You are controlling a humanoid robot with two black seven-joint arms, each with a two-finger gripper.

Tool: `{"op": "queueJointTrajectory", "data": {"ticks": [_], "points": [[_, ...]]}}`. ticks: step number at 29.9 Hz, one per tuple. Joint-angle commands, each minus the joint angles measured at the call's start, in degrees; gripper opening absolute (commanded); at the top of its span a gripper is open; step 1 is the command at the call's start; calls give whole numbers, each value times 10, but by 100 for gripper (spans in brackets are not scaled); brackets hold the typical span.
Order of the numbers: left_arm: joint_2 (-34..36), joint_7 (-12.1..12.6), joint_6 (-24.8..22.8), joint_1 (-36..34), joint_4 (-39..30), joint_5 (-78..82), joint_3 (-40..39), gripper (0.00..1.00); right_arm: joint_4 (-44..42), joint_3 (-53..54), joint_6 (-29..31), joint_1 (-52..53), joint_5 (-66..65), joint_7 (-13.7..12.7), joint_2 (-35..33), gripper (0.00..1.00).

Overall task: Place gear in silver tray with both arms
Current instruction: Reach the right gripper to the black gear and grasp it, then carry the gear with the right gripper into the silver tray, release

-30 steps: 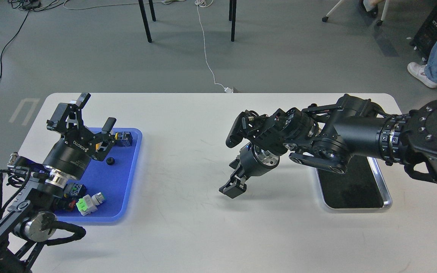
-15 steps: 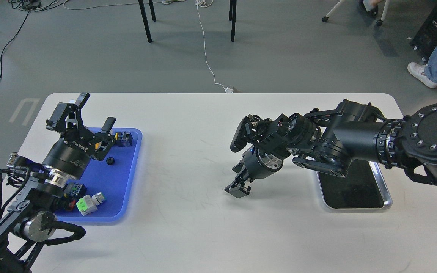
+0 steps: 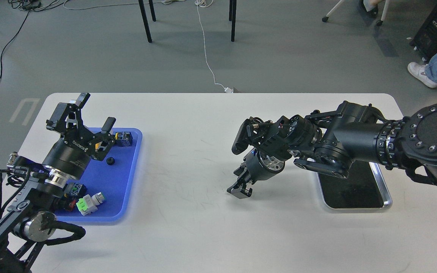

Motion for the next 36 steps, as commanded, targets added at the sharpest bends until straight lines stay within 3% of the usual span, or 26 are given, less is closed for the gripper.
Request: {"op": "queueJointTrajectory", "data": {"ticks": [1,11,20,23,31,36], "points": [[1,0,0,0,0,0,0,98,1,-1,1,0,0,0,0,51],[0,0,0,0,0,0,0,98,4,-8,2,-1,3,0,0,50],[-1,0,0,0,0,0,0,98,3,-8,2,-1,4,0,0,24],[-1,0,0,0,0,0,0,98,4,-9,2,-2,4,0,0,20],[-1,0,0,0,0,0,0,98,3,-7,2,3,5,0,-4,18],[0,0,0,0,0,0,0,98,7,-2,1,46,7,0,-44,18]]}}
